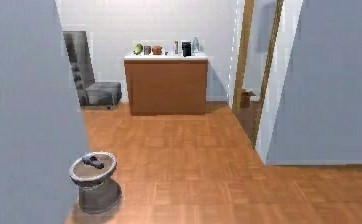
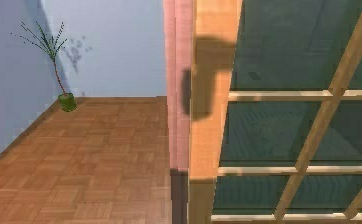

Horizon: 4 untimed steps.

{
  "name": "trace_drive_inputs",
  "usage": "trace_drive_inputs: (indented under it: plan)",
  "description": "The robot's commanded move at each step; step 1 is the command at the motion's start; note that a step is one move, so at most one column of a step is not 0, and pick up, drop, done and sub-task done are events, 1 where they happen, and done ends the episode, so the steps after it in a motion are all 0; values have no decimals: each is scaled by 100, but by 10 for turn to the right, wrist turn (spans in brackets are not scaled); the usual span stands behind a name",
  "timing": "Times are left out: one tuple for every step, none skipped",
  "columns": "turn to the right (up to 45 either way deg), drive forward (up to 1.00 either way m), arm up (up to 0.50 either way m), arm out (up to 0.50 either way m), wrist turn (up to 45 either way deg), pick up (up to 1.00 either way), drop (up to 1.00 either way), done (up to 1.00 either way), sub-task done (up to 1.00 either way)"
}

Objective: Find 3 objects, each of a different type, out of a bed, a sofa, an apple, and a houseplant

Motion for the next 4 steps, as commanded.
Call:
trace_drive_inputs:
  plan:
    - [-30,0,0,0,0,0,0,0,0]
    - [-240,0,0,0,0,0,0,0,0]
    - [0,40,0,0,0,0,0,0,0]
    - [450,0,0,0,0,0,0,0,0]
